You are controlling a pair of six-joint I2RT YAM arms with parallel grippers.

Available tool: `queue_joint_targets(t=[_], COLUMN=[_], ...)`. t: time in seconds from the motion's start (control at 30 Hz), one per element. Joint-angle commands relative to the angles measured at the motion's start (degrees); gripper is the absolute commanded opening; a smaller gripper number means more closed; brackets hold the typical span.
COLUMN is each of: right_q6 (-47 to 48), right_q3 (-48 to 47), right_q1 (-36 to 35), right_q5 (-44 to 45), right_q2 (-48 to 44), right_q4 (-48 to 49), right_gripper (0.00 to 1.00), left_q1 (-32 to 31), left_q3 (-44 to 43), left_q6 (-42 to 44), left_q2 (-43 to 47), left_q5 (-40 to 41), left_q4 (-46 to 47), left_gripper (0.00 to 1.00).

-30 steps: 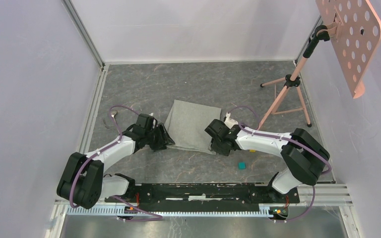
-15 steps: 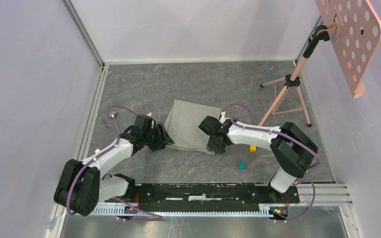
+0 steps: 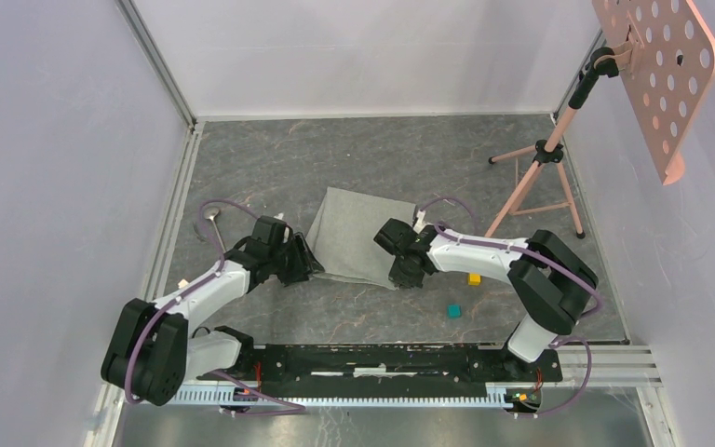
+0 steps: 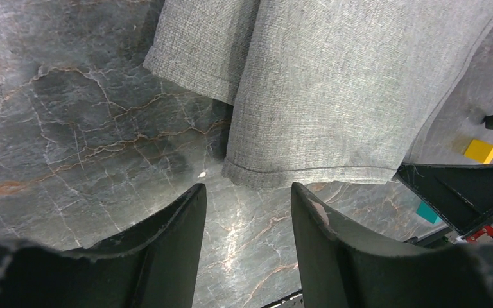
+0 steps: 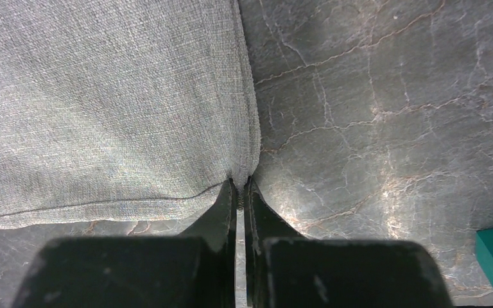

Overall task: Fold the napkin into a case and place the utensils inside
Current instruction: Smooth out the square-folded napkin at the center of the board.

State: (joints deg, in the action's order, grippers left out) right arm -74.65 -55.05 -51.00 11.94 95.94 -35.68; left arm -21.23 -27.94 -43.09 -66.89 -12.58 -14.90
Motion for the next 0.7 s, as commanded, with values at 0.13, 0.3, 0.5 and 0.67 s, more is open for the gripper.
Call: queue_joint_targets(t=[0.13,0.3,0.5,0.67], right_q6=[0.3,0.5,1.2,1.4], right_q3=[4.8,5.3,5.5,6.3], right_q1=[-0.7,-0.7,-0.6,-0.7], right_q5=[-0.2,0.2,0.2,-0.2], right_q2=[-0.8,-2.3,-2.6,-2.6], right_q4=[1.3,2.6,3.5,3.7], right_gripper=[0.00,0.00,0.00,0.00], left_q1=[0.2,0.2,0.2,0.2], left_q3=[-1.0,-2.1,-3.3,-2.2], left_q6=[1.6,1.7,1.6,0.7], left_q2=[-2.8,-3.9,-5.2,-0.6], left_q5=[-0.1,-0.2,-0.1,-0.7], left_q4=[1.9,2.2,1.7,0.2], left_gripper=[0.54,0.48,0.47,0.55])
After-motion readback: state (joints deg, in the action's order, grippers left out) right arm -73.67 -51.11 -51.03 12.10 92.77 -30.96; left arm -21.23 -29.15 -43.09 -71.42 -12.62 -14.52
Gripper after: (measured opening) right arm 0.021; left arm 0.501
